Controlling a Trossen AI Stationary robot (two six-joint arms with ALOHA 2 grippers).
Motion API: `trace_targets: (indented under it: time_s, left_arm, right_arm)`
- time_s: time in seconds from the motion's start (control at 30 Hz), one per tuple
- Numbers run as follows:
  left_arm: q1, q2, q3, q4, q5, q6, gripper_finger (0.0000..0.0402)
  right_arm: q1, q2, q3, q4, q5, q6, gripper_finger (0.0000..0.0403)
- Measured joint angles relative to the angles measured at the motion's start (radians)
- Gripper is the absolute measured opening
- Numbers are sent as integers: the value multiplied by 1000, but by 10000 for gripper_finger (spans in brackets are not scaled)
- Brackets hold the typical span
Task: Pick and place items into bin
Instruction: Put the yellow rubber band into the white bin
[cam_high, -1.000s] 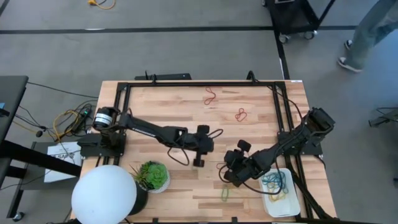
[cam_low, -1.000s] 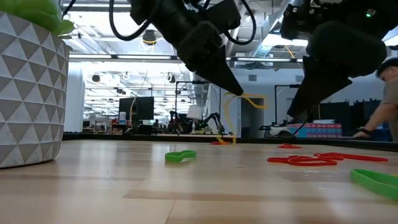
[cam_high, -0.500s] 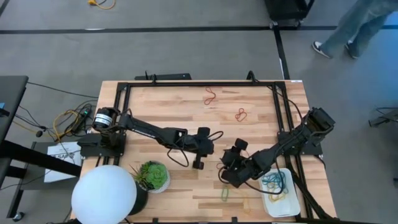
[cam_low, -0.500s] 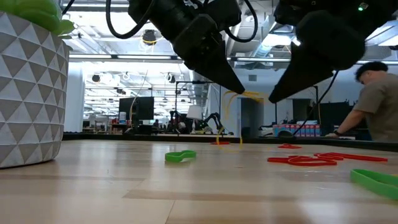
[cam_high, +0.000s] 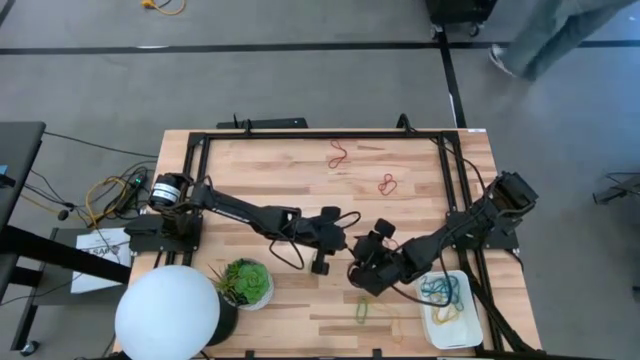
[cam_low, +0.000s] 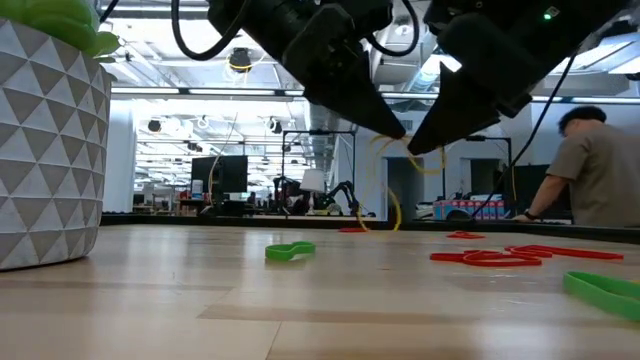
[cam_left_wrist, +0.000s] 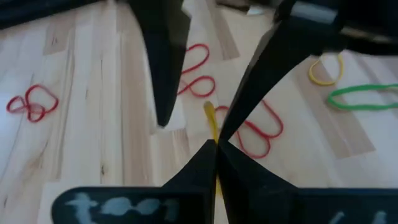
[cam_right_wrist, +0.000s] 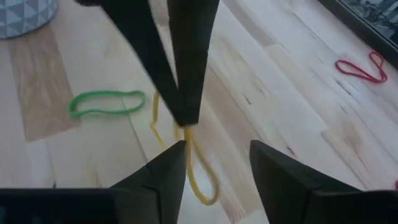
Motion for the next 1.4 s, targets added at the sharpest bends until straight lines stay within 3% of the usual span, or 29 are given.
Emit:
trace_targets:
  time_s: [0.33, 0.7, 1.4]
  left_arm:
    - [-12, 0, 0, 28, 10, 26, 0]
    - [-12, 0, 0, 28, 8, 22, 0]
    - [9, 1, -6, -55, -22, -10, 0]
  right_arm:
    - [-16, 0, 0, 0, -71, 1, 134]
    - [-17, 0, 0, -1, -75, -3, 7]
    - [-9, 0, 0, -3, -135, -16, 1]
